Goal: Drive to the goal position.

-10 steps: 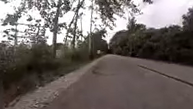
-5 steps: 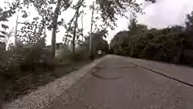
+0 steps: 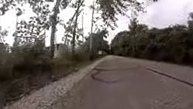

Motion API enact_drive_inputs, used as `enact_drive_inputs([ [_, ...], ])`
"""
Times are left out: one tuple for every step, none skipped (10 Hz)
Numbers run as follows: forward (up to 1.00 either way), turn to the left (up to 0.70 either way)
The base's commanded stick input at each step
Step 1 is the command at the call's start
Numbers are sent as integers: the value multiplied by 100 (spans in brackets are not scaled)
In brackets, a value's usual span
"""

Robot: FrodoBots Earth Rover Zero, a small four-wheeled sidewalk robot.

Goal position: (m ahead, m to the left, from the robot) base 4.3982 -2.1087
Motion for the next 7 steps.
enact_drive_inputs([
  [70, -1],
  [70, -10],
  [70, -35],
  [70, -35],
  [70, -9],
  [70, 0],
  [70, 0],
])
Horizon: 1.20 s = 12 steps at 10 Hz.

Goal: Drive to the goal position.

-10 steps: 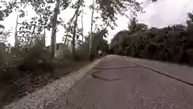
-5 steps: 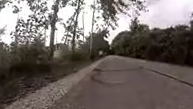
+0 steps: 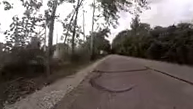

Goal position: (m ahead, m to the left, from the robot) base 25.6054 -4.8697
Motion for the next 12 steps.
enact_drive_inputs([
  [70, 0],
  [70, 0],
  [70, 0],
  [70, 0],
  [70, 0],
  [70, 0],
  [70, 0],
  [70, -6],
  [70, -24],
  [70, -34],
  [70, -32],
  [70, -20],
])
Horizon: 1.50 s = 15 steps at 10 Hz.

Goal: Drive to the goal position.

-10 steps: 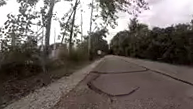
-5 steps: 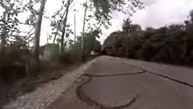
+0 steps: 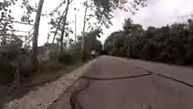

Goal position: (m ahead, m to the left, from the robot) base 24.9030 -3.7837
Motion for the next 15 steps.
enact_drive_inputs([
  [70, 0],
  [70, 0],
  [70, 0],
  [70, 0],
  [70, 0],
  [70, 0],
  [70, 0],
  [70, 0],
  [70, 0],
  [70, 0],
  [70, 0],
  [70, 0],
  [70, 0],
  [70, 0],
  [70, 0],
])
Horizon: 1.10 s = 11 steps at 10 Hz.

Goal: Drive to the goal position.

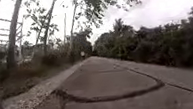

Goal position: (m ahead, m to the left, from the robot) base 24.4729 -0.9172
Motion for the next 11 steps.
enact_drive_inputs([
  [70, 0],
  [70, 0],
  [70, 0],
  [70, 0],
  [70, 0],
  [70, 0],
  [70, 0],
  [70, 0],
  [70, 0],
  [70, 0],
  [70, 0],
])
